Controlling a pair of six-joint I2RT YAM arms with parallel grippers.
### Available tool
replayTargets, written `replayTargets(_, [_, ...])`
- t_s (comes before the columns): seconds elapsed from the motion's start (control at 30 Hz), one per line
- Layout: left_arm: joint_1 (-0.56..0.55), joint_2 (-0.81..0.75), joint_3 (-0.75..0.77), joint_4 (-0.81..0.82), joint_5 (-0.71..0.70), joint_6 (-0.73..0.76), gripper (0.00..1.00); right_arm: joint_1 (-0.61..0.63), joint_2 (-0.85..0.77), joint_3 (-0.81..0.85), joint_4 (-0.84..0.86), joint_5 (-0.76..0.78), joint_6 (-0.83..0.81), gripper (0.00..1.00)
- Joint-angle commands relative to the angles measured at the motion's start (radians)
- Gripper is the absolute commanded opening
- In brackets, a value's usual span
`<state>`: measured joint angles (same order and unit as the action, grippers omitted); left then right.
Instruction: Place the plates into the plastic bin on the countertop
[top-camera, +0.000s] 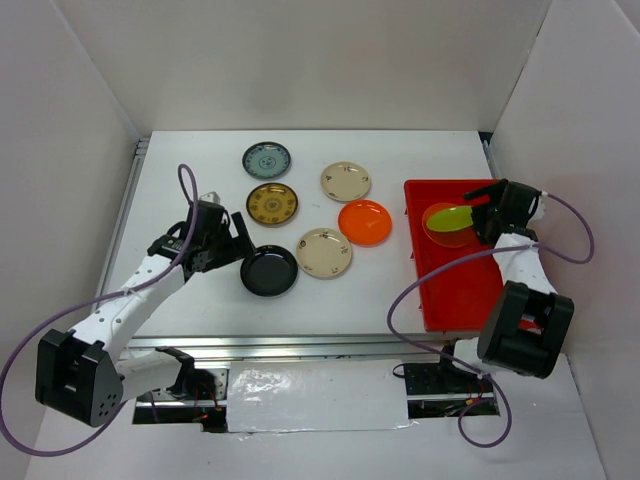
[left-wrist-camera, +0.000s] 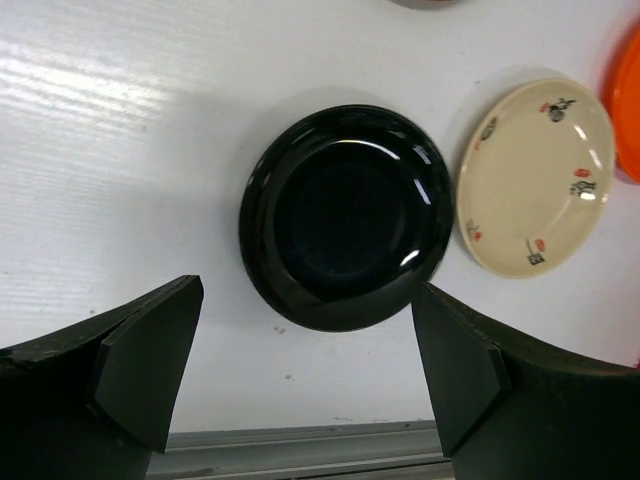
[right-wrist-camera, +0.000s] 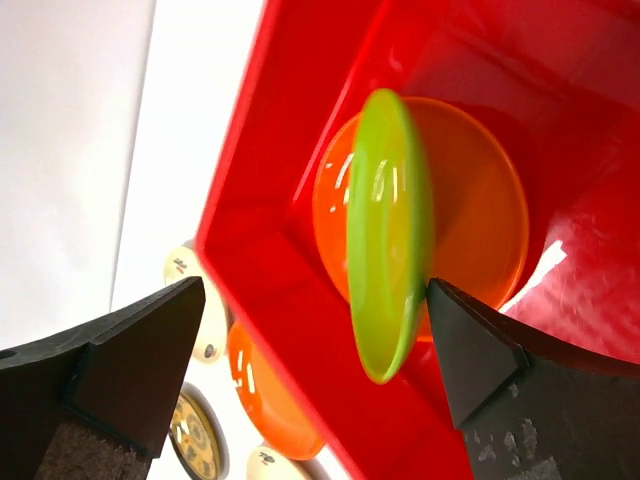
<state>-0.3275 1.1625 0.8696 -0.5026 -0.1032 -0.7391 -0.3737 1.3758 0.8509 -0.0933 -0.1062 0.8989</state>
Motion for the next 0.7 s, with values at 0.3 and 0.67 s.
replayTargets(0.3, [0.033,0.014,-0.106,0.044,0.023,-0.057,0.99,-0.016,0.132,0.097,-0.187,0.002,-0.078,1.0])
replayTargets(0.67, [0.047,0.077,-0.181,0.178,0.052,-0.108,0.99,0.52,-0.447,0.083,-0.177,0.025,-0.238,1.0])
